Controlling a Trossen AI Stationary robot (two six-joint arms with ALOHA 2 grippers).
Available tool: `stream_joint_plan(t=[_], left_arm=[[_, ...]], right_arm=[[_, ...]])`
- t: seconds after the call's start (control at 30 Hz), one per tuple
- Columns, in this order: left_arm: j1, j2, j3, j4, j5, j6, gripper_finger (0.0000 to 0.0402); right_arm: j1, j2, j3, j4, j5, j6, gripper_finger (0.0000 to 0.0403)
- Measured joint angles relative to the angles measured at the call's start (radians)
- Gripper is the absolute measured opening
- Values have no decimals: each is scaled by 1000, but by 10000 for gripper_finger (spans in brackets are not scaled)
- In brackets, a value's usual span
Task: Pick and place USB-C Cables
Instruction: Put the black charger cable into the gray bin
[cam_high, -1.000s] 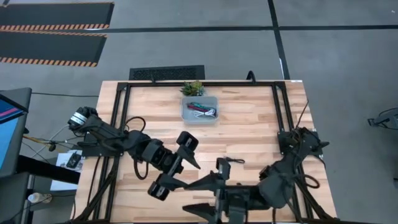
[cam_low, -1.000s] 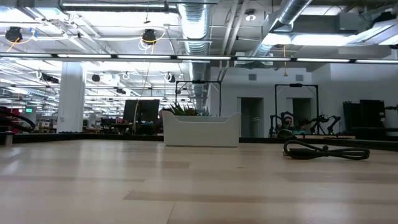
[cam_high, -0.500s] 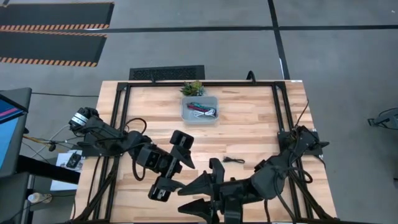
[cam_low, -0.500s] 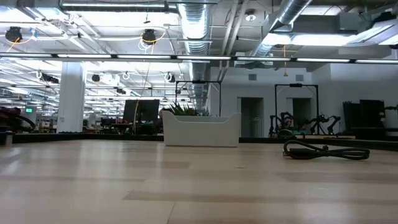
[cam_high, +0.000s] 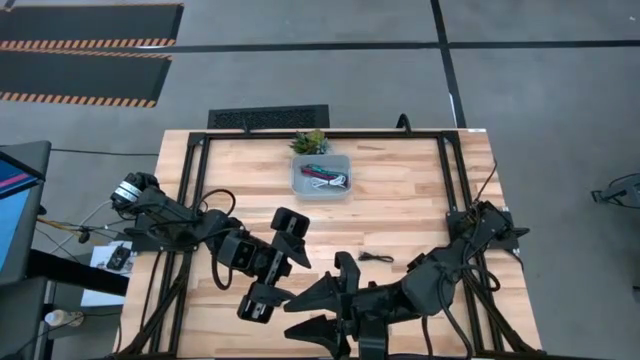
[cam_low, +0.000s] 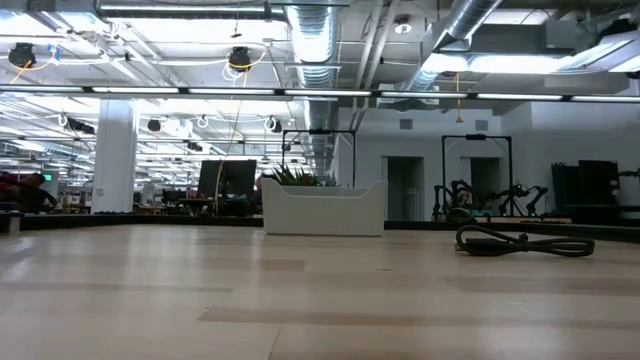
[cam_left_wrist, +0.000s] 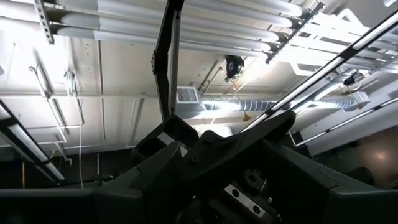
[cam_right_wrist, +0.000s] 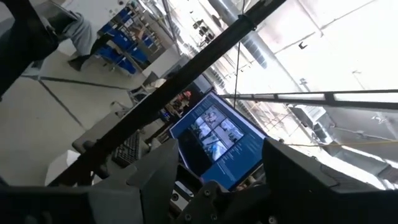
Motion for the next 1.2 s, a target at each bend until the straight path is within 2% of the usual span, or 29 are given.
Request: stream_joint_plan(t=[0.43, 0.63, 0.7, 0.77, 0.87, 0.93, 1.0, 1.1, 1.2], left_arm=[[1, -1, 0, -3, -17, 8, 215], [19, -2, 0, -26, -32, -30, 215], [22, -15, 0, -36, -7, -9, 215], [17, -30, 0, -33, 22, -21, 215], [13, -55, 0, -54, 42, -128, 215], [22, -89, 0, -186, 50, -247, 215], [52, -142, 0, -434, 103, -296, 215], [98, -205, 0, -758, 158, -342, 215], [117, -227, 0, -973, 136, -366, 215]], right_arm=[[-3, 1, 0, -9, -18, 5, 255], [1, -8, -3, 10, -33, 67, 255], [29, -31, -6, 2, 46, 61, 255], [72, -60, -3, 17, 177, 65, 255], [153, -107, -1, 6, 368, 84, 255], [196, -128, 0, -75, 429, 144, 255], [242, -149, -1, -221, 504, 261, 255], [285, -185, -2, -494, 551, 573, 255], [293, -211, -1, -793, 558, 937, 255]])
